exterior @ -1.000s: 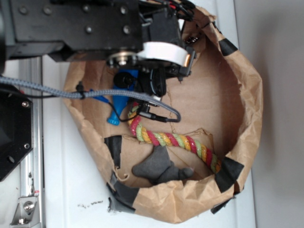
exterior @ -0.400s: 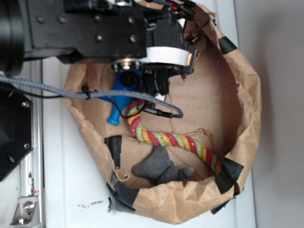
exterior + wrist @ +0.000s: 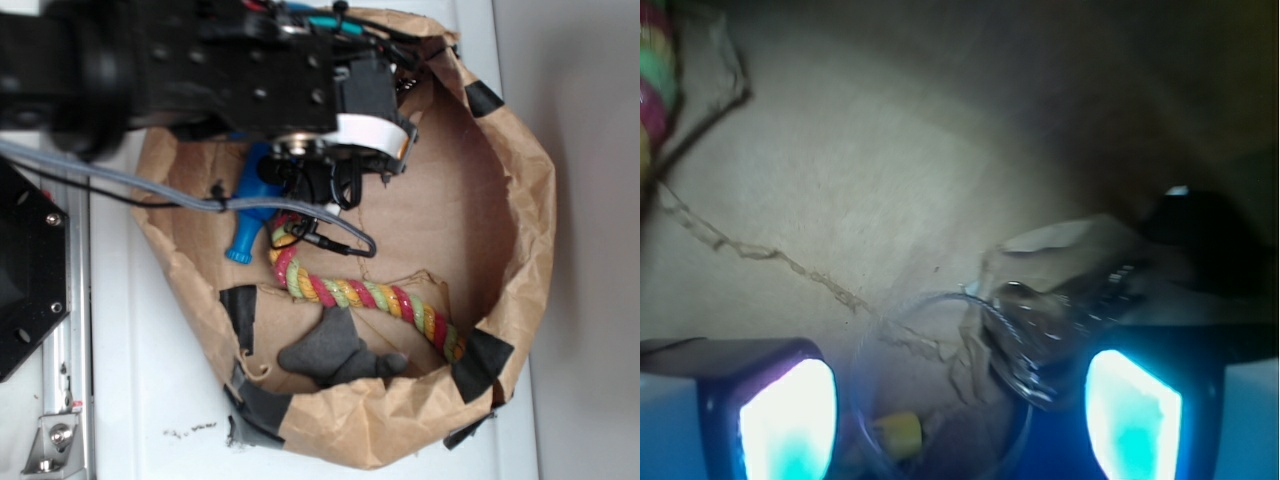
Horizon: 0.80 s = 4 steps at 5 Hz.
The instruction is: Grab the silver keys.
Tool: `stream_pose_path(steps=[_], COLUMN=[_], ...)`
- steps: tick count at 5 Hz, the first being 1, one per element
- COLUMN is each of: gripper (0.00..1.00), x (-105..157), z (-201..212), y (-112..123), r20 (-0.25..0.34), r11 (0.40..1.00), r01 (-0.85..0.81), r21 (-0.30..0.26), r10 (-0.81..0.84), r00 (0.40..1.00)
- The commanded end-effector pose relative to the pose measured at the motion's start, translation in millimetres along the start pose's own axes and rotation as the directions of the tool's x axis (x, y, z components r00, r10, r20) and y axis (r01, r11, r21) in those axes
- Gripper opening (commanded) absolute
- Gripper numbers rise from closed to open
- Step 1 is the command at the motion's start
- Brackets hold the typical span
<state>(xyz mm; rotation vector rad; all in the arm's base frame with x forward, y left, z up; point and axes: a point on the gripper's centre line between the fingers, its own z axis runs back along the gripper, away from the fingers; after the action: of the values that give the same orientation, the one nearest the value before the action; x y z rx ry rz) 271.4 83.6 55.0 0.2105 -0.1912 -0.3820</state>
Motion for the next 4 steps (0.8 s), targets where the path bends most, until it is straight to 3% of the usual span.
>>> stream_pose_path(steps=[1,4], gripper=[1.0,1.0], x=[8.8,12.0], z=[13.7,10.6], y=[19.8,20.8], r20=[0.052,0.043], r11=[0.998,0.997], r01=[-0.033,-0.043], r21=[0.06,0.069], r10=[0.03,0.04], r00=[0.998,0.998])
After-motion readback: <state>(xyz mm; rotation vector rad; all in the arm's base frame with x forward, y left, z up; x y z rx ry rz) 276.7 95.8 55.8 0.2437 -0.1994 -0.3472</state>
